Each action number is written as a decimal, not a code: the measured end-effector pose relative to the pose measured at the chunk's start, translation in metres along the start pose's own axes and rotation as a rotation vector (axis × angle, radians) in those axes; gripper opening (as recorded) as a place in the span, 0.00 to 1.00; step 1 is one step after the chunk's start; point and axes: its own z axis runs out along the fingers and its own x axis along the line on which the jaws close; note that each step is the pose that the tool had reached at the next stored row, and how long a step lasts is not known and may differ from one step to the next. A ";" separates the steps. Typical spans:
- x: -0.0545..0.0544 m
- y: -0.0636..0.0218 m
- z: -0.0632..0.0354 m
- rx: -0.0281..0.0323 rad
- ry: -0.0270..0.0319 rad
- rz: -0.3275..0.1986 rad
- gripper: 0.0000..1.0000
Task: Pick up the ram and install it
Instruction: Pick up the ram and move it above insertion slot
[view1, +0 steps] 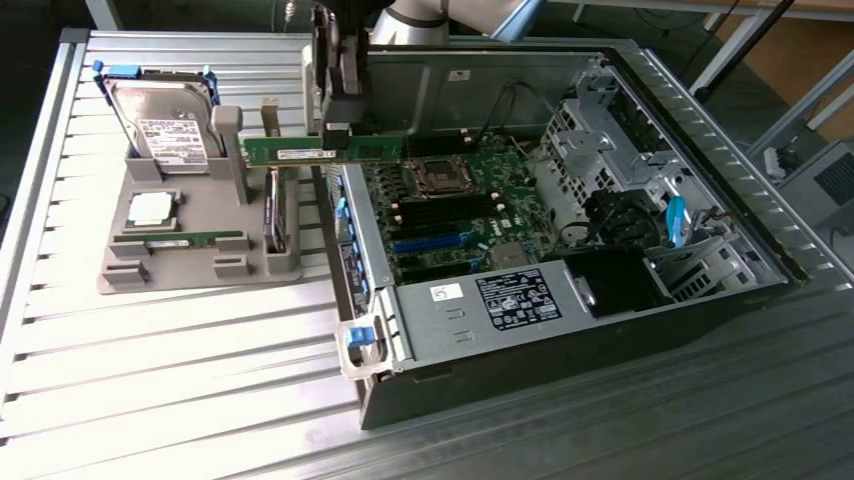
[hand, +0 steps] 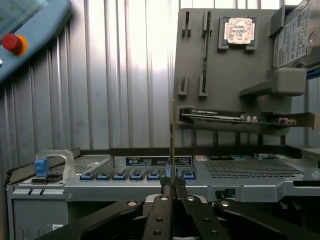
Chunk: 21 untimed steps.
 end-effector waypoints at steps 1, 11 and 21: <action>0.000 -0.0011 -0.0001 -0.0001 0.0007 0.000 0.11; 0.000 -0.0118 -0.0004 -0.0010 0.0072 0.000 0.11; -0.001 -0.0273 -0.0009 -0.0031 0.0154 0.000 0.11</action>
